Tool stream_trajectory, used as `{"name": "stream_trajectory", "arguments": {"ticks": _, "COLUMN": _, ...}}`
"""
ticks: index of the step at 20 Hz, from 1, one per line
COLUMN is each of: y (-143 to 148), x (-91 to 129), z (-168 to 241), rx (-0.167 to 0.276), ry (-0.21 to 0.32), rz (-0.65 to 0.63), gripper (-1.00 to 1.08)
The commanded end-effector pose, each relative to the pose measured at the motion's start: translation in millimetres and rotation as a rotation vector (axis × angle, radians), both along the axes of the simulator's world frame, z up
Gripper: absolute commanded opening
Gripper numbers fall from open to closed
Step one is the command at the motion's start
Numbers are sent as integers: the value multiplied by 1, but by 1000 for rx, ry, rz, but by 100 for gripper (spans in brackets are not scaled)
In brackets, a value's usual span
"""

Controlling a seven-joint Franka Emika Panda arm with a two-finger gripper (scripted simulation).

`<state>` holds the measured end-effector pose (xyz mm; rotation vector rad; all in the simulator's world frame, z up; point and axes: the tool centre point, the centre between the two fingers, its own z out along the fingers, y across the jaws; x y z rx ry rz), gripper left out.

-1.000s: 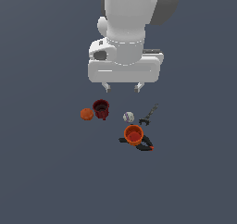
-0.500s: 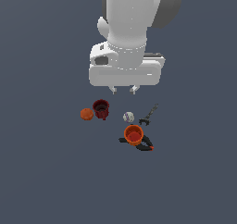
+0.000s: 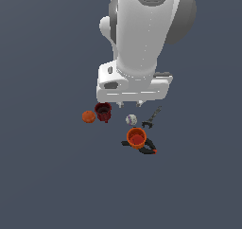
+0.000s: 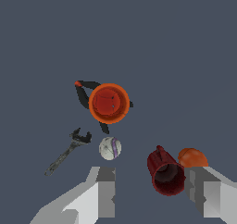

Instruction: Pick up a designated object from a clutter of objects.

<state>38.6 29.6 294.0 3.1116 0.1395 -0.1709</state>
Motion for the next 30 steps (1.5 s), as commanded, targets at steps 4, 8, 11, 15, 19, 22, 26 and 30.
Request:
{"name": "stream_trajectory", "arguments": {"ticks": 4, "y": 11, "x": 13, "z": -26, "rx": -6, "ry": 111, "rz": 46, "gripper": 28}}
{"name": "stream_trajectory", "arguments": {"ticks": 8, "y": 20, "x": 20, "z": -46, "rx": -11, "ry": 192, "rz": 80, "gripper": 28}}
{"name": "stream_trajectory", "arguments": {"ticks": 11, "y": 26, "x": 24, "z": -61, "rx": -15, "ry": 252, "rz": 105, "gripper": 28}}
{"name": "stream_trajectory", "arguments": {"ticks": 15, "y": 34, "x": 28, "z": -81, "rx": -20, "ry": 330, "rz": 137, "gripper": 28}}
{"name": "stream_trajectory", "arguments": {"ticks": 19, "y": 42, "x": 30, "z": -100, "rx": -24, "ry": 406, "rz": 169, "gripper": 28}}
{"name": "stream_trajectory", "arguments": {"ticks": 22, "y": 48, "x": 30, "z": -115, "rx": -28, "ry": 462, "rz": 192, "gripper": 28}}
{"name": "stream_trajectory", "arguments": {"ticks": 26, "y": 55, "x": 29, "z": -133, "rx": -33, "ry": 533, "rz": 221, "gripper": 28}}
{"name": "stream_trajectory", "arguments": {"ticks": 30, "y": 62, "x": 27, "z": -150, "rx": -37, "ry": 599, "rz": 249, "gripper": 28}}
